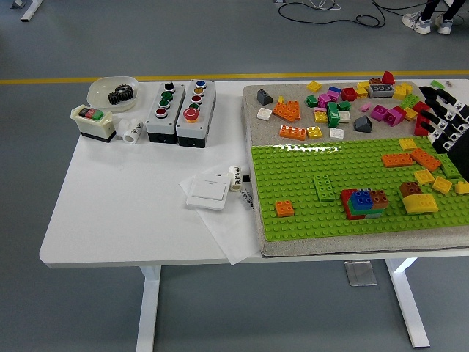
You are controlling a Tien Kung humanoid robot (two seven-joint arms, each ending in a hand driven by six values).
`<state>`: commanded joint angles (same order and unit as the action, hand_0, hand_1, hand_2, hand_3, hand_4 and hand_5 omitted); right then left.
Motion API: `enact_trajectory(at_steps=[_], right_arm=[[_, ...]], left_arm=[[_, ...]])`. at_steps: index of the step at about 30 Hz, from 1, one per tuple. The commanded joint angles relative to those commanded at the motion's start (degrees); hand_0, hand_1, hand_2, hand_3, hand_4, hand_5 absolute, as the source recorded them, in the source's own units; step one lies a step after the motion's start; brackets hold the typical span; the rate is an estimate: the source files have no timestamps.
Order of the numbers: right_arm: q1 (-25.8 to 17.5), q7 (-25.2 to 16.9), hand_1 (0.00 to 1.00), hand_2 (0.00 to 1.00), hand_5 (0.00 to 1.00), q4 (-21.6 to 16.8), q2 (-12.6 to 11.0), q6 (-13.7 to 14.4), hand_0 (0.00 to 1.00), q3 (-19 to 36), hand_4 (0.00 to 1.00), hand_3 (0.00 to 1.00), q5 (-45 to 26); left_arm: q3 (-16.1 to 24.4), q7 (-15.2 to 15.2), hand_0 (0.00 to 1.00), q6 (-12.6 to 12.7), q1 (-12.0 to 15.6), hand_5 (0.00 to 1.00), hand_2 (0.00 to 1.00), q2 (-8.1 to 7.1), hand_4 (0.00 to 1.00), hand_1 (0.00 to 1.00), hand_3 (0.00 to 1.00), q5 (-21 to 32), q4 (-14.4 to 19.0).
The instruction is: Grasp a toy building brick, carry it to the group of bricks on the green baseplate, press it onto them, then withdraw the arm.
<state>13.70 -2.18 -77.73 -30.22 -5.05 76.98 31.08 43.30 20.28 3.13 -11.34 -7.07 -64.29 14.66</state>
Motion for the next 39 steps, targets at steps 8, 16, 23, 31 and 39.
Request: enact_trajectory(at_steps=[8,16,23,31,39], right_arm=[[-0.19,-0.03,0.869,0.884,0.998,0.77,0.27,0.45,0.970,0.61,0.998,0.900,0.46],[-0.25,0.03,0.869,0.881,0.998,1.36,0.37,1.10,0.970,1.30,0.998,0.899,0.14],[-0.15,0.09,0.868,0.879,0.998,1.57,0.45,1.55,0.965,1.17,0.998,0.897,-0.28],[-0.20,0.53,0.865,0.876,0.998,1.77,0.40,2.46,0.964,1.77,0.998,0.896,-0.82],[0.20,0.71,0.860,0.875,0.998,1.81,0.36,2.74,0.958,1.80,0.998,0.894,-0.87]], left_arm=[[0.10,0.00,0.757,0.01,0.06,0.593,0.726,0.02,0.677,0.758,0.601,-0.35,-0.01],[-0.57,-0.21,0.756,0.22,-0.27,0.592,0.724,-0.07,0.676,0.758,0.600,0.72,-0.04],[-0.89,-0.30,0.756,0.29,-0.39,0.592,0.724,-0.07,0.676,0.758,0.600,1.18,-0.05],[-0.84,-0.32,0.756,0.32,-0.57,0.594,0.724,-0.05,0.677,0.758,0.601,1.07,-0.07],[-1.57,-0.51,0.756,0.50,-0.82,0.593,0.724,-0.09,0.677,0.758,0.600,1.89,-0.05]])
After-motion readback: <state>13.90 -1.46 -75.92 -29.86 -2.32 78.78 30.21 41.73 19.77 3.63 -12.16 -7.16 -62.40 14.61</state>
